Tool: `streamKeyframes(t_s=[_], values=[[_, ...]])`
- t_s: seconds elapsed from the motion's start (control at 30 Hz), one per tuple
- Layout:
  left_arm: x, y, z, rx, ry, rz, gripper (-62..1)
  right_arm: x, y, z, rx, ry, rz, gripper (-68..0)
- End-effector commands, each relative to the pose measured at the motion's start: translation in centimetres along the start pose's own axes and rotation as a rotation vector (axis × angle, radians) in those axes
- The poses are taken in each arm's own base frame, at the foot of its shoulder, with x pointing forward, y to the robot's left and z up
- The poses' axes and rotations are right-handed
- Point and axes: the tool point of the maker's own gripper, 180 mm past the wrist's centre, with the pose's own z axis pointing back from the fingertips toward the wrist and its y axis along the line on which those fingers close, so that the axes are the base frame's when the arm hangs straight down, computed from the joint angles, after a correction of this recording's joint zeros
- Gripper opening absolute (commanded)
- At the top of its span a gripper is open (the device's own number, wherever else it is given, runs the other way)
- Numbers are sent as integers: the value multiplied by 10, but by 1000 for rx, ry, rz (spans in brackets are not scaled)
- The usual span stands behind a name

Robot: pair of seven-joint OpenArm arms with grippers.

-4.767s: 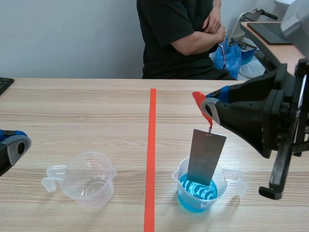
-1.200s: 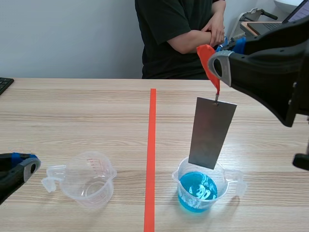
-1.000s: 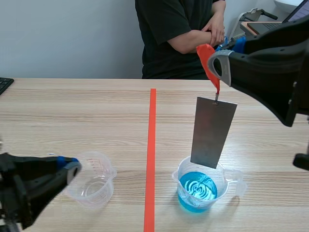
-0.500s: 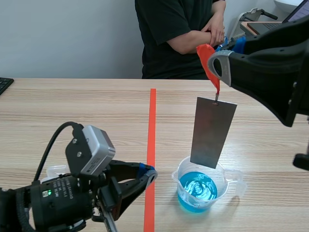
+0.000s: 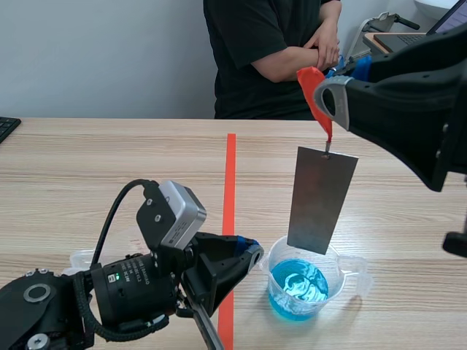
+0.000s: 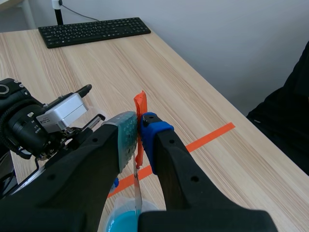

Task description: Do the redox reaction experiment.

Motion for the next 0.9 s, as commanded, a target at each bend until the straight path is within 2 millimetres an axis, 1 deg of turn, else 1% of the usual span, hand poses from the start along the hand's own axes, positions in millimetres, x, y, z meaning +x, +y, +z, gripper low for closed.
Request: streamKeyframes(t_s=[0.0,0.67,0.77,0.87], values=[[14,2,-2,2,-48,-5,-566,13,2,0,16,-36,26,-660],[13,2,-2,2,-47,-5,-567,13,2,0,16,-36,26,-660],[11,2,2,3,-41,-2,-567,13,2,0,16,-36,26,-660],[10,-3,11,1,-28,-9,-567,13,2,0,16,-36,26,-660]])
